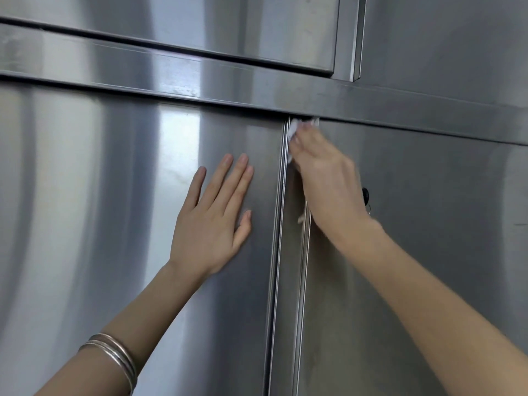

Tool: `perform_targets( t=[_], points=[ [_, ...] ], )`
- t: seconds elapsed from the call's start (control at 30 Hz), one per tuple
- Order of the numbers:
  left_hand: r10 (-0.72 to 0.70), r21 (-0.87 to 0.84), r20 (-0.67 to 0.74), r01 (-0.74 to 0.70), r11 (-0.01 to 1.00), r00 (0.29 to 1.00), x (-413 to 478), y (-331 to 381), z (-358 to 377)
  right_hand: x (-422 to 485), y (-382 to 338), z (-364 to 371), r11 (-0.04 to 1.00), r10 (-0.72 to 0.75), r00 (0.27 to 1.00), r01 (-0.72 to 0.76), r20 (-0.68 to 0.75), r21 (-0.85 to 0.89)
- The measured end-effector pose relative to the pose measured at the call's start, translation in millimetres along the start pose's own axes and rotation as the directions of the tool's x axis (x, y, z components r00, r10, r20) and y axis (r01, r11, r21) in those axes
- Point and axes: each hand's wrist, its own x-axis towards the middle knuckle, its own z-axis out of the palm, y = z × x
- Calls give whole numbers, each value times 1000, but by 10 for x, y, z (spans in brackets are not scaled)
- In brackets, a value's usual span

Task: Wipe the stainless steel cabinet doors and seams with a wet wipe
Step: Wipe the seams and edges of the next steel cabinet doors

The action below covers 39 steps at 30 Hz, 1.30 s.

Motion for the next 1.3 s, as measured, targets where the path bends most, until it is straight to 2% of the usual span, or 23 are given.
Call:
perform_targets(
  t=[0.1,0.27,0.33,0.47,0.57,0.67,0.73,0.93,1.03,1.17,1.23,1.3],
  points=[
    [-1,2,1,1,1000,1000,2,-10,12,66,24,-19,999,26,1000,-27,-17,-35],
    [-9,-17,49,10,1000,999,-160,51,-13,-1316,-237,167,987,-139,990,140,-20,74],
    [7,-50,92,-2,999,996,-411,142,-26,-1390,-205,188,977,-161,987,157,16,147],
    [0,-127,159,20,992,987,-1013,361,-45,-944,-142,211,988,-45,996,57,-81,144],
    [1,-169,212,35,985,977,-1441,540,-40,-1347,-239,393,989,-22,990,41,-138,142],
    [-26,-207,255,81,975,967,-1748,668,-63,-2171,-407,512,976,-121,987,138,-103,168],
    [-47,-215,280,111,970,959,-1884,726,-104,-2327,-413,505,961,-168,983,180,-73,209],
    [-16,-205,337,90,975,941,-2324,833,-105,-1826,-381,539,978,32,988,0,-148,211],
    [-11,-218,359,95,971,933,-2579,913,-110,-2491,-527,677,975,-13,991,42,-135,218],
    [-1,-217,429,104,971,904,-2903,1045,-138,-3247,-689,712,949,-160,986,166,-42,269],
    [-3,-208,463,112,972,886,-2997,1071,-158,-3061,-666,661,953,-116,993,120,-30,279],
    [-13,-200,477,123,972,879,-3018,1102,-164,-2665,-627,607,961,-7,997,28,-75,276]
  ],
)
